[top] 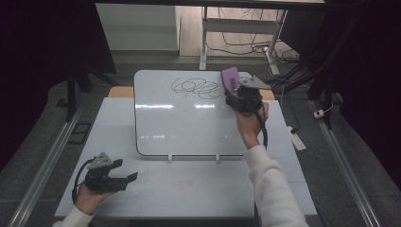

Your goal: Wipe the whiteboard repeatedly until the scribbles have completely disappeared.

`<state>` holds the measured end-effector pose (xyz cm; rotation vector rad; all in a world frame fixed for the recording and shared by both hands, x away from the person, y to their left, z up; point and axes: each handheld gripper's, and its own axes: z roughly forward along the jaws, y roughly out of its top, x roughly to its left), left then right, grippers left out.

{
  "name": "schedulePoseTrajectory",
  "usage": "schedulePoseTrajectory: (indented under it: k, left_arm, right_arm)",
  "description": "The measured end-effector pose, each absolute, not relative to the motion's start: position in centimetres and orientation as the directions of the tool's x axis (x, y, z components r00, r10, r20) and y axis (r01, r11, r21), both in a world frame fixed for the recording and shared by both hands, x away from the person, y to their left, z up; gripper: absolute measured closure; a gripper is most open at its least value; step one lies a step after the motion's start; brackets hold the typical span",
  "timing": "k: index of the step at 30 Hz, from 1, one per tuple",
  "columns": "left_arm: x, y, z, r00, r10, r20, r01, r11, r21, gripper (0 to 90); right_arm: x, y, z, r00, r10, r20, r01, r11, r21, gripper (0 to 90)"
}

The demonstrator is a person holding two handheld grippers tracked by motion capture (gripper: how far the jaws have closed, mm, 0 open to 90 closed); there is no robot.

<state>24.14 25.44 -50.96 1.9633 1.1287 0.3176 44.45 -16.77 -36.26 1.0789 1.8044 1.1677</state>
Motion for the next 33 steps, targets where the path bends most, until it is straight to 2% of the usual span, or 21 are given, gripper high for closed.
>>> schedulePoseTrajectory:
  k: [2,4,6,11,15,19,25,29,33]
  left_arm:
    - [24.2,25.4,-50.9,0.564,0.807,-0.176,0.598,-0.252,0.761,17.0]
    - [24.2,25.4,-50.9,0.563,0.808,-0.174,0.599,-0.253,0.76,17.0]
    - [24.2,25.3,-50.9,0.563,0.809,-0.172,0.598,-0.255,0.76,17.0]
    - [24.1,25.3,-50.9,0.566,0.807,-0.17,0.596,-0.257,0.76,17.0]
    - [24.1,25.4,-50.9,0.566,0.806,-0.171,0.595,-0.256,0.762,17.0]
    - [24.1,25.4,-51.0,0.567,0.806,-0.171,0.595,-0.256,0.762,17.0]
    - [24.2,25.4,-50.9,0.565,0.806,-0.173,0.596,-0.254,0.762,17.0]
    - [24.1,25.3,-50.9,0.566,0.807,-0.172,0.596,-0.255,0.762,17.0]
    - [24.2,25.3,-50.9,0.566,0.806,-0.174,0.596,-0.255,0.761,17.0]
  right_arm:
    - [44.7,-17.6,-36.3,-0.401,0.912,-0.087,0.265,0.206,0.942,40.7]
    - [44.7,-17.0,-36.4,-0.401,0.91,-0.104,0.257,0.221,0.941,40.7]
    - [44.5,-15.5,-36.7,-0.448,0.891,-0.076,0.263,0.212,0.941,40.8]
    - [43.6,-10.2,-38.0,-0.568,0.817,-0.099,0.246,0.284,0.927,40.8]
    - [43.4,-9.2,-38.1,-0.59,0.797,-0.128,0.233,0.32,0.918,40.7]
    - [43.8,-11.7,-37.3,-0.524,0.841,-0.133,0.234,0.292,0.927,40.7]
    - [44.7,-16.6,-36.4,-0.416,0.906,-0.084,0.248,0.202,0.947,40.7]
    - [44.7,-16.4,-36.5,-0.408,0.908,-0.094,0.243,0.207,0.948,40.7]
    - [44.7,-14.5,-36.8,-0.443,0.893,-0.082,0.237,0.205,0.95,40.7]
